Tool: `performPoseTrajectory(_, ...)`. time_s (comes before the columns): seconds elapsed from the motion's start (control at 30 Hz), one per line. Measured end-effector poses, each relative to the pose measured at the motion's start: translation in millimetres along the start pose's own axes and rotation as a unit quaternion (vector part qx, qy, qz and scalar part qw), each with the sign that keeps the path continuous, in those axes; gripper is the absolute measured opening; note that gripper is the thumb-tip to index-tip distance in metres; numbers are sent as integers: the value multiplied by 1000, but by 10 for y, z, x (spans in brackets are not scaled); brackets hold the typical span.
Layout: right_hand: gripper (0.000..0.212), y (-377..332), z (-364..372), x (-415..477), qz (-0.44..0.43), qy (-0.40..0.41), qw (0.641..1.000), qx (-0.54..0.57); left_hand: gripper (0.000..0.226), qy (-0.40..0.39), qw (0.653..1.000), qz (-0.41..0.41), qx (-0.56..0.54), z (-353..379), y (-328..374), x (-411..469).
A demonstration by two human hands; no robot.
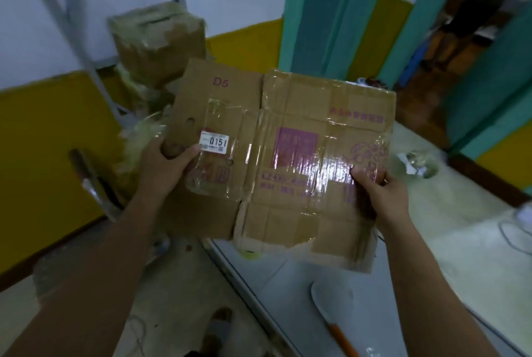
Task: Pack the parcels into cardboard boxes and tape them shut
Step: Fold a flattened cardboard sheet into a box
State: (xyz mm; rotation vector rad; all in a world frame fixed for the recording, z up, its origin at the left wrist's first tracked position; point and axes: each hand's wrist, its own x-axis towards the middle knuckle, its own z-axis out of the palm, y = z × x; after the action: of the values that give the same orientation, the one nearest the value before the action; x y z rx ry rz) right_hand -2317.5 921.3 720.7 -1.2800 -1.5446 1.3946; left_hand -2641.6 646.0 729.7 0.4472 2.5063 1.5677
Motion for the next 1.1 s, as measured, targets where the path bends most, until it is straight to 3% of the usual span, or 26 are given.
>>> performPoseTrajectory(0.17,40,60,-291,-165,33,99,995,2,65,-95,995,29,-6,443,89,344)
performPoseTrajectory(0.43,36,250,-825,-894,72,229,971,17,58,-245,966,71,-36,1141,349,312)
performPoseTrajectory(0.67,35,499,-1447,-1414,86,271,958,24,71,-319,943,85,-41,1712,495,-48)
performPoseTrajectory(0.77,30,664,-1710,-1630,82,274,958,20,64,-360,930,74,-13,1932,524,-309)
performPoseTrajectory(0.93,58,1020,-1978,-1934,130,259,957,14,40,-403,914,46,20,2186,535,-868)
performPoseTrajectory(1.1,69,1218,-2014,-2099,166,293,941,-18,35,-433,900,16,46,2354,272,-1123)
